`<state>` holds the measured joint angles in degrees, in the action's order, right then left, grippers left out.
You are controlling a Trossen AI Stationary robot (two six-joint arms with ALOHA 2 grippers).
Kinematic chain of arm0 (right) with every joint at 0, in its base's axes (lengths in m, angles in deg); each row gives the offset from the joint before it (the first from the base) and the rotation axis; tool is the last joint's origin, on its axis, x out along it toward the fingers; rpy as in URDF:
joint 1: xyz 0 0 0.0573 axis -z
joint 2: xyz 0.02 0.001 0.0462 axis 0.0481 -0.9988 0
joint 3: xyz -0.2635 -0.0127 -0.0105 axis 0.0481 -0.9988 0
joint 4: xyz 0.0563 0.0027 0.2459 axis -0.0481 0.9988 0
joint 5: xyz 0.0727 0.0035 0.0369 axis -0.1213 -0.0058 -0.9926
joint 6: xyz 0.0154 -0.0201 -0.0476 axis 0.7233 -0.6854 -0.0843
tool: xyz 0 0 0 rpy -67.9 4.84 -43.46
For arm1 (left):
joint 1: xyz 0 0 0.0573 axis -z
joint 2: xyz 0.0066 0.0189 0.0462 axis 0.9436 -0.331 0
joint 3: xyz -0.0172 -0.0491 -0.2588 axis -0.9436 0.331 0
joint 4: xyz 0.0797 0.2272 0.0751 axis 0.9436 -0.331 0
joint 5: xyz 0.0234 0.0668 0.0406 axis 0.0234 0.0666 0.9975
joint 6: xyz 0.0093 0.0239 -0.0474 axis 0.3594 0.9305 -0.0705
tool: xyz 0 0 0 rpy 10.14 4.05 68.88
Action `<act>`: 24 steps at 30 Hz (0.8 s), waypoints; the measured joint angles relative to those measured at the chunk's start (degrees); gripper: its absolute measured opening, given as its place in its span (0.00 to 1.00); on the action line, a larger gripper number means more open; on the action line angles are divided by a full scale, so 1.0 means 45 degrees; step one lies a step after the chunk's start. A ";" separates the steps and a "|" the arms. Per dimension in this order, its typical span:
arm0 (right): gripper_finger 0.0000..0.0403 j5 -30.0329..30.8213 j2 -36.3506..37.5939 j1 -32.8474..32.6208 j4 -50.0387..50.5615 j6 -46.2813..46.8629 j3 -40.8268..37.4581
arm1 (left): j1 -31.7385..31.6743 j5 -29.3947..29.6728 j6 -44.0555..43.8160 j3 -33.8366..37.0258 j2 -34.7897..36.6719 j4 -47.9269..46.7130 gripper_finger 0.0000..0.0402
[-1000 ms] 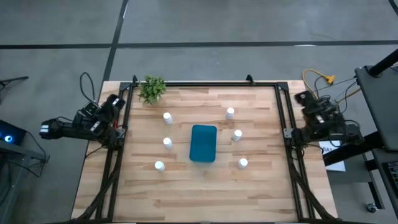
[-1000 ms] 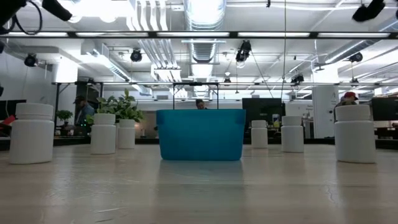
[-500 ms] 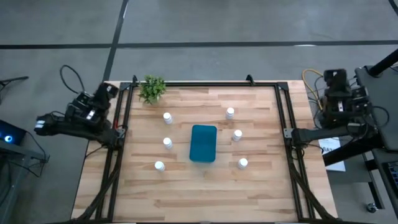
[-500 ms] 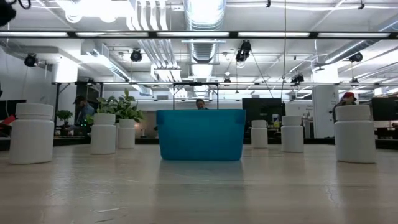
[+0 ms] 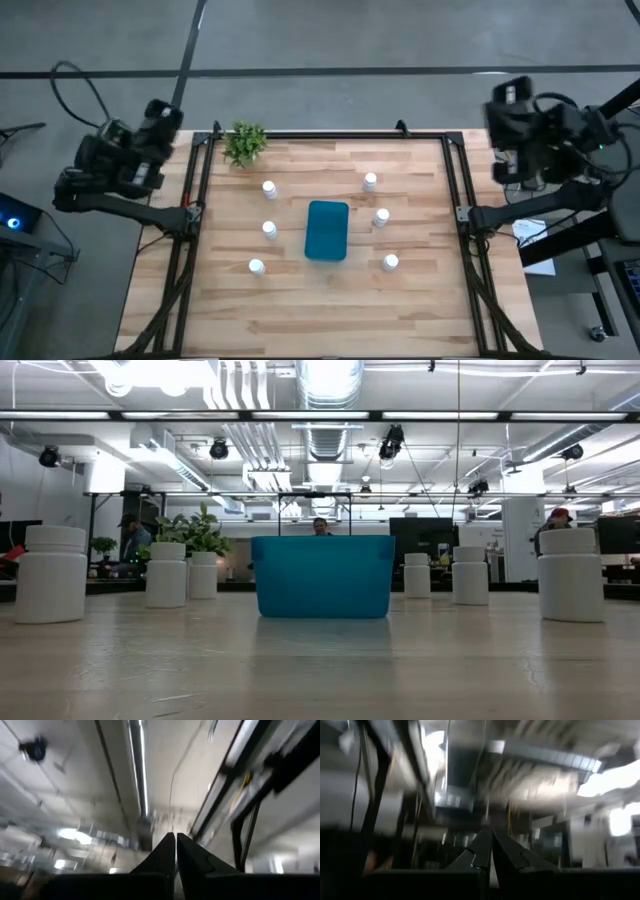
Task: Pick and place pill bottles into a basket
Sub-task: Put the white pill bottle into the blue container
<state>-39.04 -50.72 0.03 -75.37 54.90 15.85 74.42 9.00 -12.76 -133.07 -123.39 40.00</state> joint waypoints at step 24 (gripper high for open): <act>0.02 -0.0638 -0.5735 0.0000 1.9743 0.3829 0.7671 | 0.0000 0.0023 0.1692 -0.5679 -0.3755 -1.3048 0.00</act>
<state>-41.91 -76.53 0.03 13.47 72.13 50.37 74.42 9.10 -5.15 -158.63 -140.28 -18.72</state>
